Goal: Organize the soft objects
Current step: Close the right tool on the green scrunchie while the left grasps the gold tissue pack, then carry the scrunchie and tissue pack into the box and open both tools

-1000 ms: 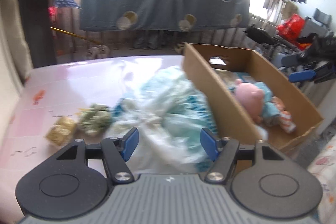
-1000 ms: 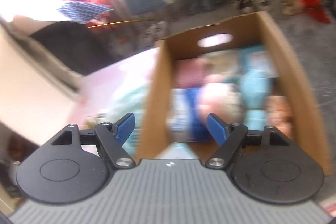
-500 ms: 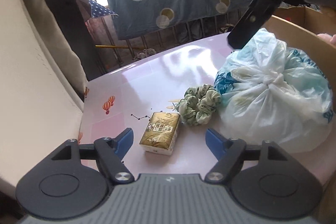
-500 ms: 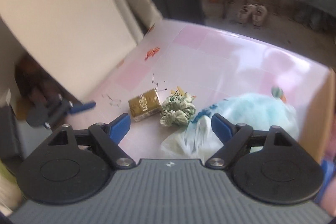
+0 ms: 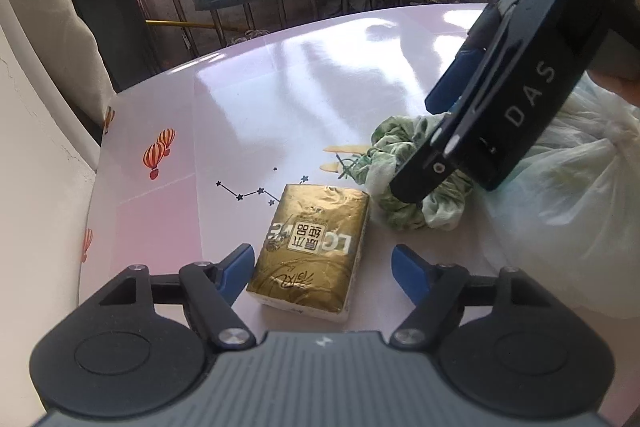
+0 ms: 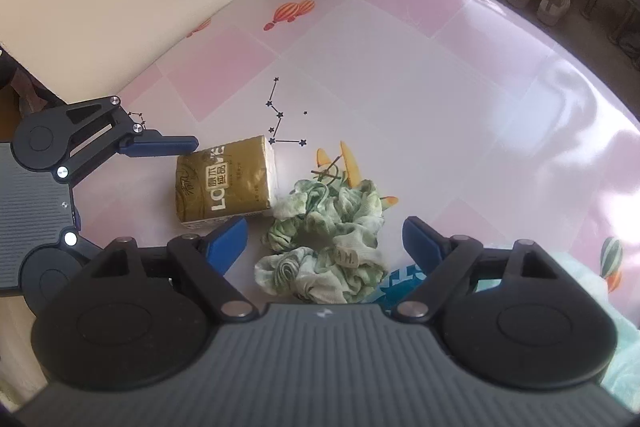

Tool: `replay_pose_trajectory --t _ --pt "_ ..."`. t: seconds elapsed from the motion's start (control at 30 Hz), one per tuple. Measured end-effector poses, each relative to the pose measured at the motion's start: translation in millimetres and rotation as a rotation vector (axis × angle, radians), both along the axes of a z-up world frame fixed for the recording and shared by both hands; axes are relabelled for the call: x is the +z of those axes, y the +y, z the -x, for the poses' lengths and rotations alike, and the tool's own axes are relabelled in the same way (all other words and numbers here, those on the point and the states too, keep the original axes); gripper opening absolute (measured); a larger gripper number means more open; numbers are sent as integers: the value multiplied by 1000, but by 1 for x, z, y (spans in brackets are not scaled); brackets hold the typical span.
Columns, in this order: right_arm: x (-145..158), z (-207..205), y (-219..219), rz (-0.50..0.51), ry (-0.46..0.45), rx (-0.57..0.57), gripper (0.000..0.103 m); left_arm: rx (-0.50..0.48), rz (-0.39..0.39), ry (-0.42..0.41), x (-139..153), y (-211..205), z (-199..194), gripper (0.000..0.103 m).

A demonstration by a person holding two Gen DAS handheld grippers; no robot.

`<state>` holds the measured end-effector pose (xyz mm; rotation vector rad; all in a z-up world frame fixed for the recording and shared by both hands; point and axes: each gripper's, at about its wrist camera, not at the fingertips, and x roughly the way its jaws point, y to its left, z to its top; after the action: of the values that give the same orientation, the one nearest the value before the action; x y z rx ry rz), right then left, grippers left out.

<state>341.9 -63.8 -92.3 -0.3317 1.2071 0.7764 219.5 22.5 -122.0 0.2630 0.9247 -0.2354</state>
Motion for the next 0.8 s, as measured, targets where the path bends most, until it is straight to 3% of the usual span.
replay_pose_trajectory --t 0.03,0.07,0.13,0.2,0.27,0.5,0.8 --pt "-4 -2 -1 1 15 -9 79 9 -3 4 -1 1 -1 68" --pt "-7 -2 -2 2 27 -14 67 18 -9 8 -2 1 -2 60" --pt "-16 -3 -2 8 48 -14 47 25 -11 14 -2 2 -3 58" --pt "-21 -1 -3 7 51 -28 42 34 -5 11 -1 2 -1 56" --pt "-20 1 0 -2 43 -30 25 49 1 6 2 3 1 55" --pt "10 10 -2 -68 11 -84 19 137 58 -31 30 18 19 55" --pt "90 46 -39 -224 -48 -171 19 189 122 -157 101 27 68 55"
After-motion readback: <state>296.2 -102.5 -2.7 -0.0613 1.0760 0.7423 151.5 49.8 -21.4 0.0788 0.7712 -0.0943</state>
